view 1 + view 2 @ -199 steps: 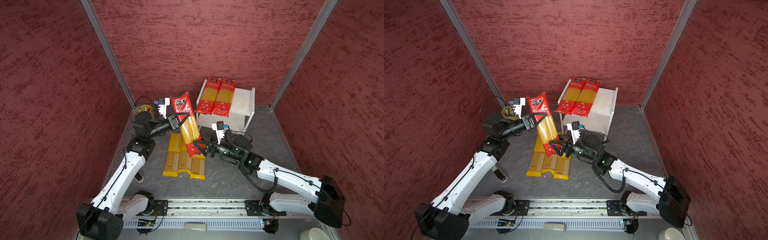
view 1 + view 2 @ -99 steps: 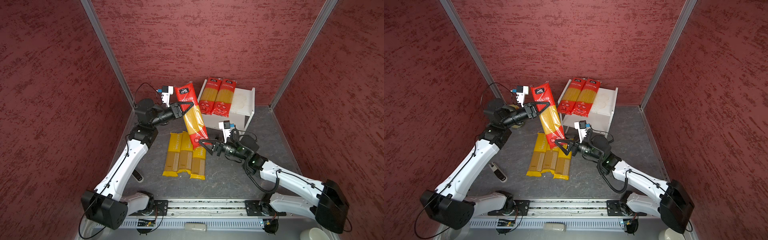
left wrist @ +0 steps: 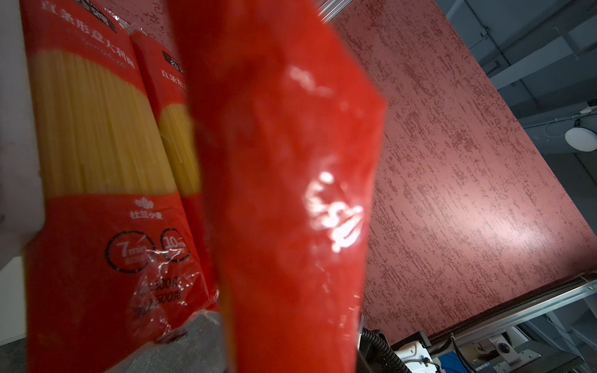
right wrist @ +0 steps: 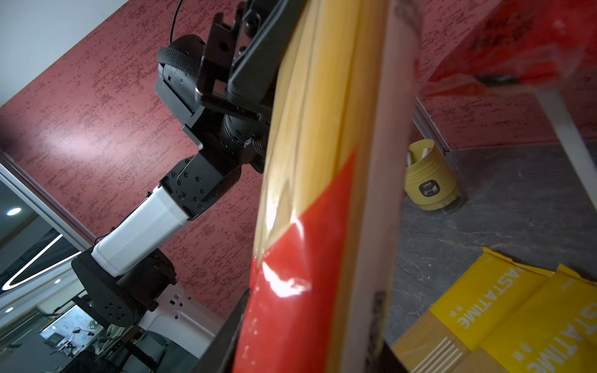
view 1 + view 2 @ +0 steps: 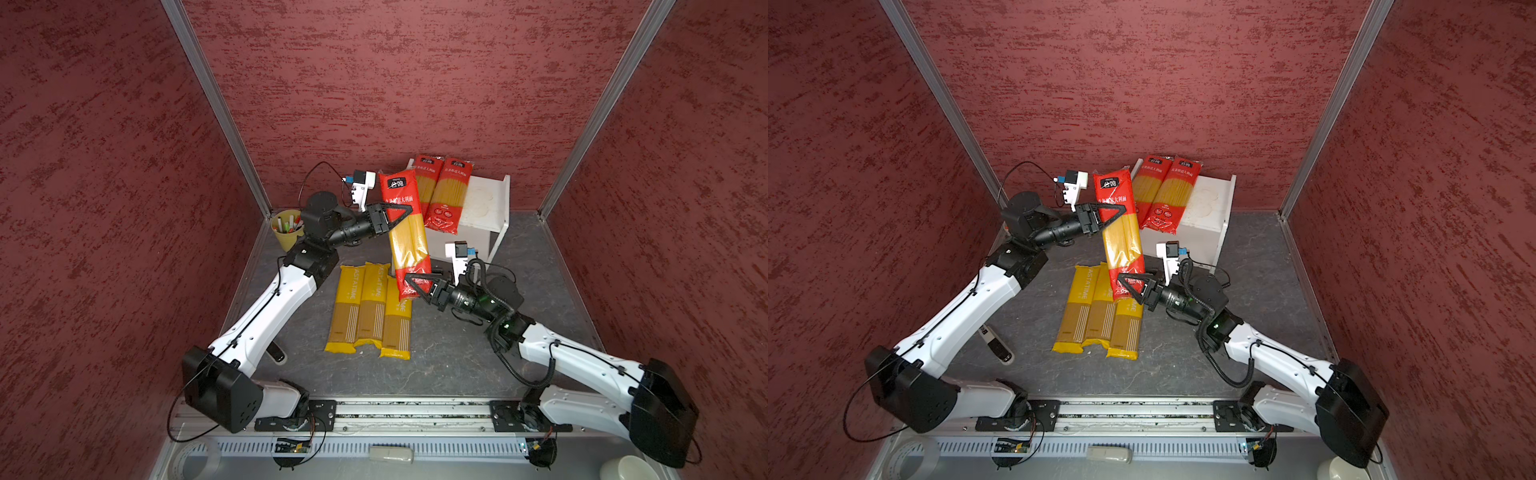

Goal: Arrange pasta packages on shelves
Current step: Pick up the pasta bag from the center of the table.

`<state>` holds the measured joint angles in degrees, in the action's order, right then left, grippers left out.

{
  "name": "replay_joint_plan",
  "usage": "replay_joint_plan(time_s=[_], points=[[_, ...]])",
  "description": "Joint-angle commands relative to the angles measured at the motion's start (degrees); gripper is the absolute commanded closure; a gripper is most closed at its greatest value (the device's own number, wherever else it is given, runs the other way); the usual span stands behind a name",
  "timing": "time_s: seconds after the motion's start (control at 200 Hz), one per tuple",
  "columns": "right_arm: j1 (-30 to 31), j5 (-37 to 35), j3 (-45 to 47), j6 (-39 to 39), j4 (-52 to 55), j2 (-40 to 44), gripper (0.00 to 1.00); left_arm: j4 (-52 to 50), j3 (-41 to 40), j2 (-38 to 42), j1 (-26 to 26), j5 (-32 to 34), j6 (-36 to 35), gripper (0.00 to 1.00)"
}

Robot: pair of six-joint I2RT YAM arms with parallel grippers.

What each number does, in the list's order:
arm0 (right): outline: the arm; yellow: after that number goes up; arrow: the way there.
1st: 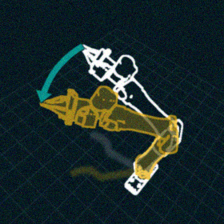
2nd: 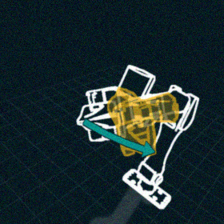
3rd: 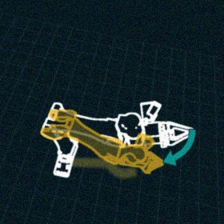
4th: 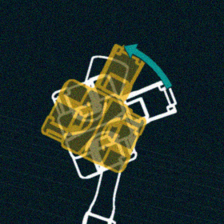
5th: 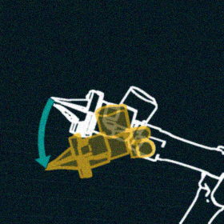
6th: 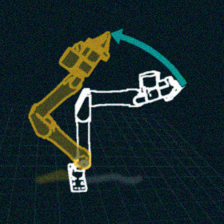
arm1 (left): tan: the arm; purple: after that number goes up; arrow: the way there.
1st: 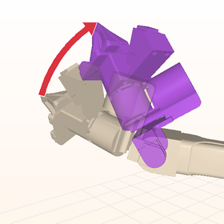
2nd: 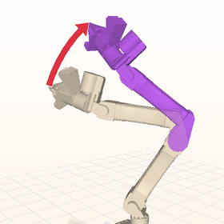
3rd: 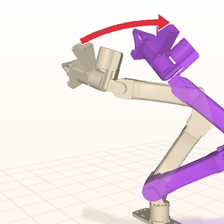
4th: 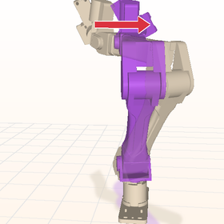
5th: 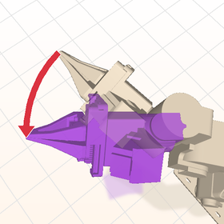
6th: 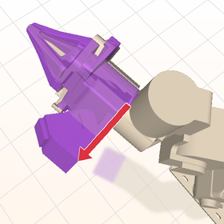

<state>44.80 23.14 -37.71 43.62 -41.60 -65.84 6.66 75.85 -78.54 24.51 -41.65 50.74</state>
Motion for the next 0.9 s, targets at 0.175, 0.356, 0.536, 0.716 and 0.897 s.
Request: replay_joint_plan(time_s=[0.175,0.356,0.536,0.716,0.897], points=[[-0.49,-3.52,-0.01,2.55,-7.11,-0.51,0.78,7.12,2.76,1.2,0.54,3.5,1.11,0.81],[-1.36,-4.49,-2.11,2.38,-4.49,1.42,0.84,6.97,2.35,1.5,0.46,3.83,0.56,0.6],[-2.74,-6.52,-6.02,-0.48,0.86,1.94,0.88,6.02,-1.49,3.68,0.11,7.28,-2.33,0.43],[-5.6,-5.69,-10.12,-0.48,3.45,1.2,0.91,5.04,-3.06,5.01,-0.21,7.63,-3.34,0.33],[-8.37,-7.77,-12.84,0.59,8.54,3.58,0.95,4.47,-5.67,6.39,-0.13,8.98,-4.65,0.28]])
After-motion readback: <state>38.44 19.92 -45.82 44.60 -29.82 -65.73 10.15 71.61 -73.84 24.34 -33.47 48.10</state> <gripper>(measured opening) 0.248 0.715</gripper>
